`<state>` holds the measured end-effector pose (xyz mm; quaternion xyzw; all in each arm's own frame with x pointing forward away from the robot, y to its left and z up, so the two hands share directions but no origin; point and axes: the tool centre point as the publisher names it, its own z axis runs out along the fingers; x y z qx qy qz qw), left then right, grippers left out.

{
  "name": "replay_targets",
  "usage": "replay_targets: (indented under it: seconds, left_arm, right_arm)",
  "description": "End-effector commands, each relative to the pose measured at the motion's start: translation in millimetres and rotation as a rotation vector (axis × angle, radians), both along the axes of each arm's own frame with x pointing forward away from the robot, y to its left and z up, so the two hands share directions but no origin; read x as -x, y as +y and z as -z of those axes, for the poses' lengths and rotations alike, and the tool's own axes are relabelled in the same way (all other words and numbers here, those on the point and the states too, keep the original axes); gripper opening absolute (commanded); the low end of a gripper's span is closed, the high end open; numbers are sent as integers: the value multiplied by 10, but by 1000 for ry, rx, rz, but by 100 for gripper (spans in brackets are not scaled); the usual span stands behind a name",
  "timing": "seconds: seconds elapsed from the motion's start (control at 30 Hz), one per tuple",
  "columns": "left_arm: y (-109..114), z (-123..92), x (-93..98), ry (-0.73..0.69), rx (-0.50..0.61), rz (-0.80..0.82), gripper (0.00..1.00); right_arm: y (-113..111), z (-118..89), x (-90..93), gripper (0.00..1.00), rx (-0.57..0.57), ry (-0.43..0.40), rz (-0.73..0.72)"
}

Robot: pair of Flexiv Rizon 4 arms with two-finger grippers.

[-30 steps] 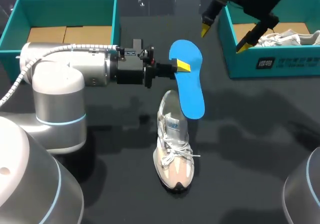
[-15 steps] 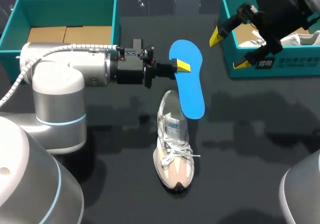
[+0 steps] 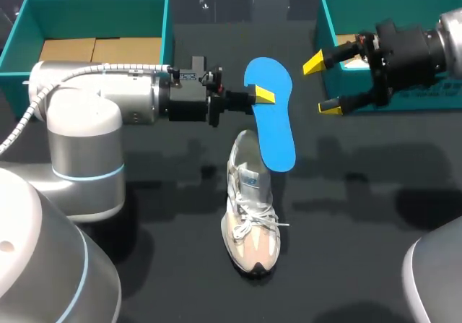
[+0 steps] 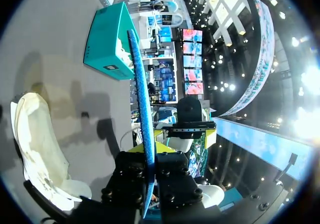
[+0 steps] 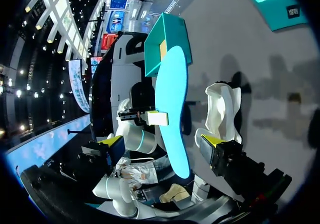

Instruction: Take the shoe out of the shoebox, open the shoe tongue, remove and reinsert the insole, then place the shoe into the shoebox

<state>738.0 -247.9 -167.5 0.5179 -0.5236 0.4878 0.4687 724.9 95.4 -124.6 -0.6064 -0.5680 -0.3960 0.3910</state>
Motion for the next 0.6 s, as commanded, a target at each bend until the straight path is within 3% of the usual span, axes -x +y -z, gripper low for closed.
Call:
replay_targets:
  seconds: [0.03,0.53,0.6]
  left_arm:
    - [8,1,15,-1,-1,-1,0]
    - [8,1,15,-1,-1,-1,0]
    - [25,-29,8,-60,6,-6,0]
  right_arm:
    - [31,78,10,100,-210,-9,8]
    - [14,158,-25,100,-229,-1,4]
    - [12,171,-34,100,-237,-8,0]
